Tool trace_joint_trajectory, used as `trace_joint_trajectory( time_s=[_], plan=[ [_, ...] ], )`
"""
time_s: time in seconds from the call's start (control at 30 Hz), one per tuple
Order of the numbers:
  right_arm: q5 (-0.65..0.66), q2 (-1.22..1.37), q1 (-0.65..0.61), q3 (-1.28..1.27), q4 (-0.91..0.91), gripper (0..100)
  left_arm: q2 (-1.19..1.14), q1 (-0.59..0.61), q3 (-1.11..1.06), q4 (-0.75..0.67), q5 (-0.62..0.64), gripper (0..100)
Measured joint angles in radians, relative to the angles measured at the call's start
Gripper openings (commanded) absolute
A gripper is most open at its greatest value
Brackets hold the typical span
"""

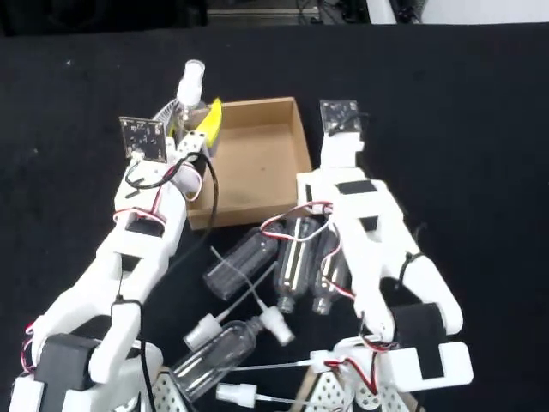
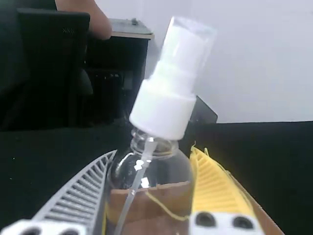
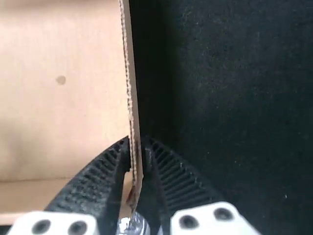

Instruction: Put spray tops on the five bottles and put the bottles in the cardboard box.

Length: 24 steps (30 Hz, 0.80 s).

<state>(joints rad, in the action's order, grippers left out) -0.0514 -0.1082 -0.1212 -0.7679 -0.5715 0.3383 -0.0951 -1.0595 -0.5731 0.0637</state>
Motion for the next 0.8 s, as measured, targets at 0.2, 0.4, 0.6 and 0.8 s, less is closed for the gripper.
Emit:
trace_joint_trajectory(
  time_s=[0.2, 0.4, 0.6, 0.8],
  plan=[
    [0.063, -0.034, 0.000, -0.012, -0.058, 1.0, -0.040, -0.018, 0.000, -0.018, 0.000, 3],
    [0.123, -0.153, 0.000, -0.104, -0.064, 1.0, -0.153, -0.035, 0.012, -0.190, 0.000, 3],
    [0.181, -0.172, -0.017, -0.115, -0.091, 1.0, -0.272, -0.035, 0.000, -0.425, 0.000, 3],
    [0.269, -0.173, -0.115, -0.120, -0.107, 1.0, -0.318, -0.035, -0.087, -0.578, 0.000, 3]
  ],
)
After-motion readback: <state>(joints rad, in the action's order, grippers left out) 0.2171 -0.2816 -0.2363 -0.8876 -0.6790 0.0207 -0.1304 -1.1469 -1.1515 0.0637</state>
